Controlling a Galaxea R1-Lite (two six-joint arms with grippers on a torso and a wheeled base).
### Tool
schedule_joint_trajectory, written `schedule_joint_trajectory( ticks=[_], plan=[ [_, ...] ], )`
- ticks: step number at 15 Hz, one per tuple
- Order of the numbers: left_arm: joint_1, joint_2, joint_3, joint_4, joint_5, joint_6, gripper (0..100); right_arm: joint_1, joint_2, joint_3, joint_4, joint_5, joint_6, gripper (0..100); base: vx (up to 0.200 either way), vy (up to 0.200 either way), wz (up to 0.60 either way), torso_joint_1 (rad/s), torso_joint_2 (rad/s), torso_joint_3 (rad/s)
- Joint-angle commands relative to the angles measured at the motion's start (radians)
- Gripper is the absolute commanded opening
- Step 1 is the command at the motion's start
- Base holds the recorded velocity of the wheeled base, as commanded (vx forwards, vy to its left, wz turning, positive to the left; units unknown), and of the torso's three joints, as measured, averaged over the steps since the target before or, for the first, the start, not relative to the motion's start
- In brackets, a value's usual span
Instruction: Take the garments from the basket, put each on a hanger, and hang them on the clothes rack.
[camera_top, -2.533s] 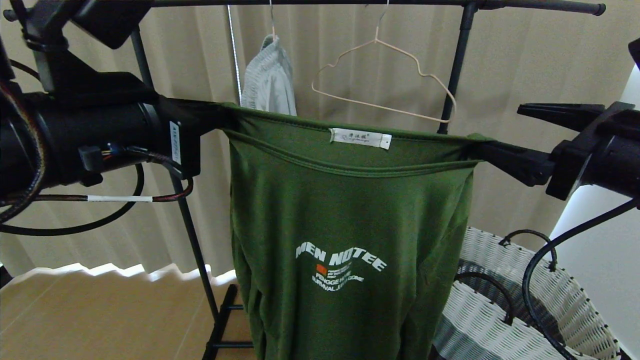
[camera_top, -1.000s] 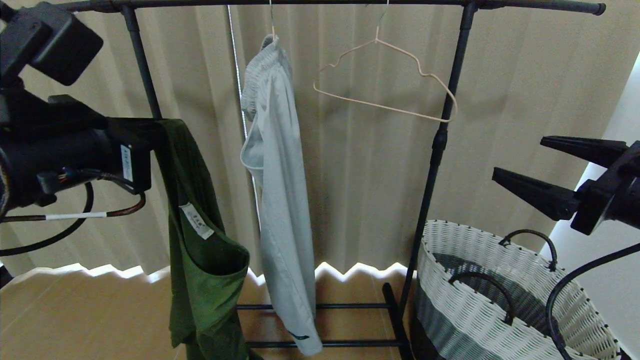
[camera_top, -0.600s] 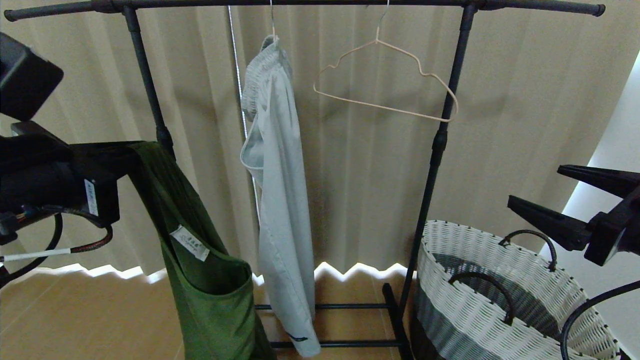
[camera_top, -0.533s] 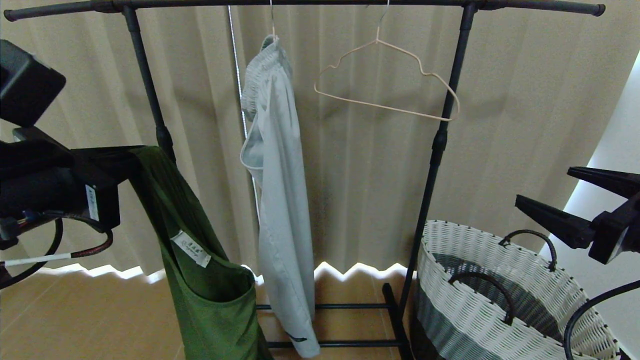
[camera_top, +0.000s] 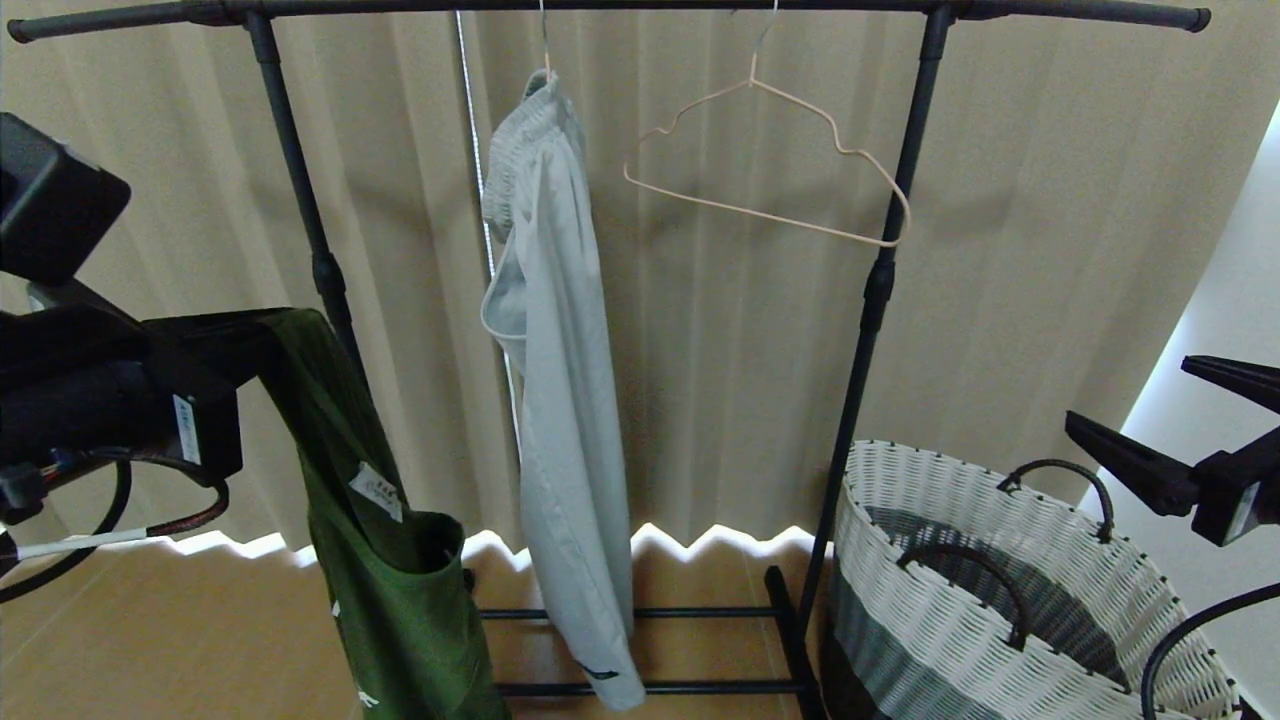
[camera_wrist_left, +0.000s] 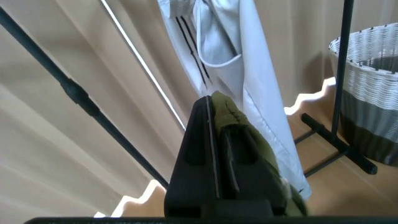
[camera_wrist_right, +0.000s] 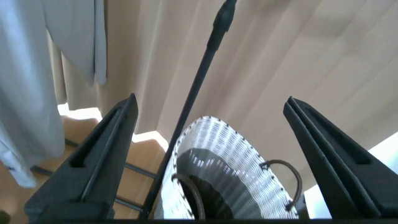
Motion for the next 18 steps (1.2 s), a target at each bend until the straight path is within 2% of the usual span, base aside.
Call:
schedule_joint_trajectory(
  ticks=[1, 9, 13, 18],
  plan=[
    [0.001, -0.007, 0.009, 0.000, 0.000, 0.000, 0, -0.001, 0.009, 0.002, 0.002, -0.001, -0.001, 100, 0.000, 0.000, 0.00, 0.000, 0.00, 0.000],
    [0.001, -0.018, 0.039, 0.002, -0.003, 0.000, 0, -0.004, 0.034, -0.004, -0.003, 0.000, 0.003, 100, 0.000, 0.000, 0.00, 0.005, -0.01, -0.003],
    [0.007, -0.025, 0.081, 0.000, -0.003, 0.000, 0, -0.014, 0.031, -0.004, -0.003, 0.000, 0.003, 100, 0.000, 0.000, 0.00, 0.138, -0.19, -0.218],
    [0.007, -0.038, 0.099, 0.000, -0.003, 0.000, 0, -0.024, 0.035, 0.004, -0.003, 0.002, 0.003, 100, 0.000, 0.000, 0.00, 0.106, -0.57, -0.261]
  ],
)
